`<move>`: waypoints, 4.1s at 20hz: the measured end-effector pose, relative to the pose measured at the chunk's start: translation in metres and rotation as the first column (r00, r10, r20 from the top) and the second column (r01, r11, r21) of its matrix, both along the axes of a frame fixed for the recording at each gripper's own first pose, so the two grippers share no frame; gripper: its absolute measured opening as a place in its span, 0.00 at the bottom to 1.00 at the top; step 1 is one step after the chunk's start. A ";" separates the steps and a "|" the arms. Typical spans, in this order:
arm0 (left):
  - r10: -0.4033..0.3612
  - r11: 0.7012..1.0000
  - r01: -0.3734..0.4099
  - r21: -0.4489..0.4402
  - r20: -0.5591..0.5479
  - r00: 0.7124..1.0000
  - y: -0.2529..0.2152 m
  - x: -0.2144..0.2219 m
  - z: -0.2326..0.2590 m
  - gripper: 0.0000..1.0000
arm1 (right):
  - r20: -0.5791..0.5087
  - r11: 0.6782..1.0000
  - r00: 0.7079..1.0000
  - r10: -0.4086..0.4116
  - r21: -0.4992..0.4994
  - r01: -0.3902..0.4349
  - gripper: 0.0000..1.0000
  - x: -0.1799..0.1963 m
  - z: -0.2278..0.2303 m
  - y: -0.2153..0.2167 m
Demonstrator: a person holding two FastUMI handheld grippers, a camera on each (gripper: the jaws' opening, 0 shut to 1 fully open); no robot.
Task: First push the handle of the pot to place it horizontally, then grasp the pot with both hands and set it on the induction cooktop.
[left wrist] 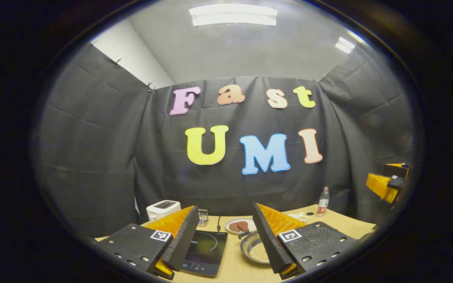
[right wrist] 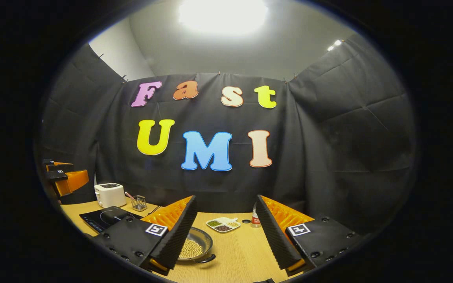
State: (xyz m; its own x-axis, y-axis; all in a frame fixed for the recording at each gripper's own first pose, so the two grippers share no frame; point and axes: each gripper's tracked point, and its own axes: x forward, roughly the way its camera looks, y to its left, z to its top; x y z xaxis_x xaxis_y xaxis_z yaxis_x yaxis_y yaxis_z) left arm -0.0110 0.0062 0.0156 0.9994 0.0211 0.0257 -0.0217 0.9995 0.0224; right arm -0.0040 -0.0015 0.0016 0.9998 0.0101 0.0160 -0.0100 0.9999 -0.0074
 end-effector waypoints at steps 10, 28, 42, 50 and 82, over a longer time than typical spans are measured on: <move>-0.007 1.000 0.007 0.006 0.013 1.000 0.009 0.001 0.003 0.80 | 0.002 1.000 1.000 -0.002 -0.010 0.002 0.46 -0.001 0.003 0.007; -0.014 1.000 0.014 -0.014 0.018 1.000 0.064 0.006 -0.007 0.83 | -0.192 0.987 0.969 0.156 -0.006 -0.160 0.02 0.001 -0.058 0.077; 0.048 0.999 -0.048 0.009 0.015 0.999 0.063 0.041 -0.008 0.80 | -0.443 0.903 0.808 0.389 0.009 -0.430 0.02 0.009 -0.166 0.113; 0.089 0.996 -0.089 0.019 -0.010 0.996 0.053 0.077 -0.020 0.80 | -0.612 0.861 0.655 0.442 0.084 -0.502 0.02 0.015 -0.238 0.108; 0.156 0.987 -0.154 0.039 -0.067 0.986 0.011 0.129 -0.054 0.81 | -0.757 0.925 0.581 0.298 0.079 -0.372 0.02 0.100 -0.320 0.033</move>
State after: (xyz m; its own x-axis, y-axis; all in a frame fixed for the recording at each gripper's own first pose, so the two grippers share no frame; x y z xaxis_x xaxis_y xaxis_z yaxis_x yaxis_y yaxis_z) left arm 0.1178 0.0170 -0.0386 0.9836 0.1759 -0.0406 -0.1732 0.9829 0.0624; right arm 0.0956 0.0313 -0.3180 0.5886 0.3112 -0.7461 -0.3830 0.9201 0.0817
